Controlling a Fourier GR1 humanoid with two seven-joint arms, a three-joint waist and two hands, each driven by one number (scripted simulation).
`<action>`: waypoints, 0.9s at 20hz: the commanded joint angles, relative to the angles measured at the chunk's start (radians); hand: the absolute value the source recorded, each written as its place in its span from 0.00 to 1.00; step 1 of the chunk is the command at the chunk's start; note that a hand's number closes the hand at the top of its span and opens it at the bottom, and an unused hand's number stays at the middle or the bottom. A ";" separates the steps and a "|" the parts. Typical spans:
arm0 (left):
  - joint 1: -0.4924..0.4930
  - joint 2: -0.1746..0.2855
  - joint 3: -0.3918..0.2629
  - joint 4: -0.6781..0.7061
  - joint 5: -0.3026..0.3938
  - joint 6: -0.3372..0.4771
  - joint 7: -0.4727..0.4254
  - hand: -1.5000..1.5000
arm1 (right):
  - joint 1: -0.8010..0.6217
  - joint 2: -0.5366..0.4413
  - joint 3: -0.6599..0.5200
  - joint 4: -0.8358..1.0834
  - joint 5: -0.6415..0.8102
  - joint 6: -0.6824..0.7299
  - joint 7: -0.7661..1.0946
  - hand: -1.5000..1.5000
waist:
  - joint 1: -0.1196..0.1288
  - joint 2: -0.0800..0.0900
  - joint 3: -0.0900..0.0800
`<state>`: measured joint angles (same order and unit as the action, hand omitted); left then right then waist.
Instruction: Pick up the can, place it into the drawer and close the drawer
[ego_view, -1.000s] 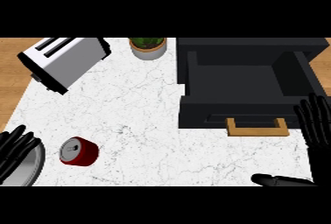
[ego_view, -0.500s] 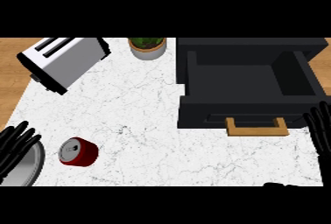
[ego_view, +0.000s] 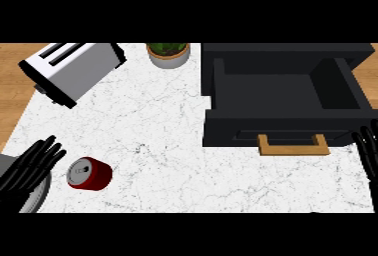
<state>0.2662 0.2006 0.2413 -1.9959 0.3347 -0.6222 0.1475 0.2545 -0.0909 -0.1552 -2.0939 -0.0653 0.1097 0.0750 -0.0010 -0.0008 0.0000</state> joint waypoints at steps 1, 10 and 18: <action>-0.046 -0.032 -0.004 0.055 -0.081 0.001 -0.036 0.00 | 0.001 -0.010 -0.038 0.031 -0.022 0.040 -0.026 0.00 | 0.000 0.000 0.000; -0.042 -0.041 0.033 0.283 -0.237 -0.042 -0.264 0.00 | -0.025 0.033 -0.013 0.033 0.033 0.009 -0.020 0.00 | 0.002 0.000 0.000; -0.178 0.018 0.087 0.544 -0.302 -0.029 -0.404 0.00 | -0.024 0.026 -0.047 0.141 0.035 0.059 -0.122 0.00 | -0.002 0.002 0.000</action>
<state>0.1355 0.1848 0.2921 -1.6084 0.0724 -0.6370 -0.1456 0.2417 -0.0620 -0.1847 -2.0218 -0.0406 0.1561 0.0154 -0.0018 -0.0002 -0.0003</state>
